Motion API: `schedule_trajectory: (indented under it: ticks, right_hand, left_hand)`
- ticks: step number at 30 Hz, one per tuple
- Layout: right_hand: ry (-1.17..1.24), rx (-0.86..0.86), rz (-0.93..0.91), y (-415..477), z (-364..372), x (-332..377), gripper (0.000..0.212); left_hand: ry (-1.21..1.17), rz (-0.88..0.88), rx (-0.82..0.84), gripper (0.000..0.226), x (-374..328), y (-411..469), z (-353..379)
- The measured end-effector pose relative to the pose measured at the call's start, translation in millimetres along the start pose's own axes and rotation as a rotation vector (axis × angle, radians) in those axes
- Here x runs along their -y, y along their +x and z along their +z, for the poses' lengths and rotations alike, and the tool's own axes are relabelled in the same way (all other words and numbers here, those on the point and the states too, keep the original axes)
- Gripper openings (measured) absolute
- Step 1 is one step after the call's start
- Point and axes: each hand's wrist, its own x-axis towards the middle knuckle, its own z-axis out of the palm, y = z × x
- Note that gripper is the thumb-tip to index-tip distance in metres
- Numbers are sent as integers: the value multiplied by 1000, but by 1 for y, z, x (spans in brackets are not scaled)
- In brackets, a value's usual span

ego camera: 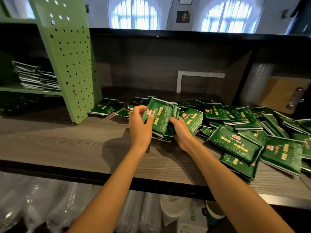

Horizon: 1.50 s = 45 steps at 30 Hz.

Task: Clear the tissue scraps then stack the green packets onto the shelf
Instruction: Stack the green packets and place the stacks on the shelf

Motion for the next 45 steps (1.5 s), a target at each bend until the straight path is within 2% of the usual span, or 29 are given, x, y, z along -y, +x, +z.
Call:
schedule_trajectory:
  ticks: [2, 5, 8, 10, 13, 15, 18, 21, 24, 27, 29, 33, 36, 38, 41, 43, 45]
  right_hand:
    - [-9, -5, 25, 1, 0, -1, 57]
    - [46, 15, 16, 0, -1, 1, 51]
    - [-2, 51, 12, -1, -2, 2, 57]
    - [-10, 28, 8, 1, -3, 0, 53]
    - [-22, 3, 9, 2, -2, 1, 47]
    - [-21, -14, 11, 2, -2, 2, 56]
    - [-20, -4, 4, 5, -3, 1, 63]
    - [-22, 6, 30, 4, -3, 2, 83]
    - [-25, 1, 35, 4, -4, 2, 83]
    - [-20, 16, 27, 1, -4, 4, 65]
    - [-22, 11, 30, -1, -3, 5, 63]
    - [-28, 0, 45, -4, -1, 8, 72]
    - [-23, 9, 53, -7, -2, 10, 63]
    - [-8, 15, 52, -8, -4, 10, 57]
    - [10, 15, 46, -8, -4, 10, 52]
    - [12, 15, 41, -9, -3, 10, 55]
    - [7, 5, 31, -6, -3, 9, 60]
  left_hand:
    - [62, 1, 30, 23, 2, -3, 6]
    - [128, 13, 74, 24, 3, -3, 12]
    - [167, 12, 117, 25, 5, -1, 15]
    - [179, 14, 123, 24, 6, 2, 14]
    - [250, 20, -2, 28, 11, 16, 6]
    - [361, -3, -63, 29, 23, 32, -2]
    - [638, -59, 71, 40, 44, 52, -6]
    - [834, -51, 254, 61, 58, 59, -6]
    - [894, -11, 273, 45, 65, 60, -7]
    - [896, 46, 191, 26, 66, 58, -10]
    - [847, 61, 153, 18, 64, 58, -11]
    - [758, 181, 135, 10, 54, 52, -12]
    - [656, 209, 182, 7, 49, 46, -17]
    - [541, 165, 172, 14, 45, 44, -19]
    - [442, 13, 41, 22, 42, 43, -22]
    - [585, -141, 50, 24, 50, 46, -25]
    - [768, -284, 206, 50, 58, 49, -29]
